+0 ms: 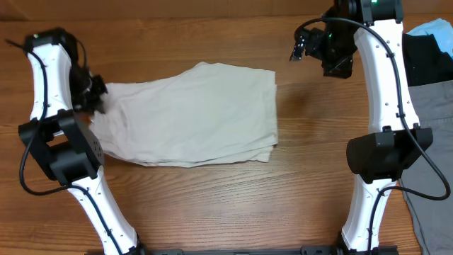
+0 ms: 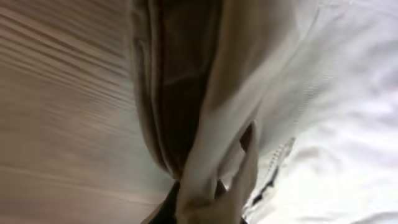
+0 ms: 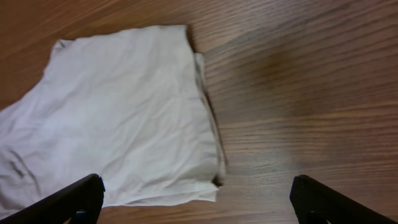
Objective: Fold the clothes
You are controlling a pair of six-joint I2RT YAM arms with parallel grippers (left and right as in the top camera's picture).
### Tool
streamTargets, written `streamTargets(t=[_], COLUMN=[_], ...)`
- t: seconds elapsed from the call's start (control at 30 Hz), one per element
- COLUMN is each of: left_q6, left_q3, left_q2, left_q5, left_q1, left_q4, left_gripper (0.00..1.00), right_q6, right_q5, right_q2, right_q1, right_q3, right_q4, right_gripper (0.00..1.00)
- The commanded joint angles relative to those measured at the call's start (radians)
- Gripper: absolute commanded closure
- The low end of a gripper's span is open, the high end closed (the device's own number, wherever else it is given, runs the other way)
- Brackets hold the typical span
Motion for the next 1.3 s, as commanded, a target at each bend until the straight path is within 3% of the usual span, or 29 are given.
streamTargets(t=[0.0,0.2,0.53,0.67,0.77,0.87,1.27], left_q6=[-0.032,-0.013,-0.062,-0.067,-0.143,-0.164,-0.142], left_q3=[0.172,0.292,0.322,0.322,0.322,0.322,0.321], left_q2=[-0.005,-0.029,-0.111,-0.159,-0.206,-0.239,-0.248], left_q5=[-0.051,-0.010,-0.014,-0.020,-0.101,-0.138,-0.145], left_q1=[-0.027,-0.119,-0.368,-0.449,-0.499,-0.505,-0.352], left_q4=[-0.064,-0.101,-0.101,-0.101,-0.101,-0.101,-0.101], left_gripper=[0.96,0.96,0.96,0.96,0.96,0.96,0.96], right_q6=[-0.008,-0.008,-0.007,-0.007,-0.007,-0.007,0.029], right_q5=[0.018,0.026,0.004,-0.039,-0.074,-0.093,-0.118], right_q2=[-0.027,-0.027,-0.027,-0.027,-0.027,-0.027,-0.026], right_q1=[-0.001,0.000,0.001,0.001,0.001,0.003,0.082], right_q3=[-0.029,-0.099,-0.468,-0.616,-0.704,-0.756,-0.797], right_q4=[0.004,0.035,0.221,0.334,0.405,0.447,0.533], right_gripper=[0.00,0.00,0.07,0.25,0.40,0.53,0.53])
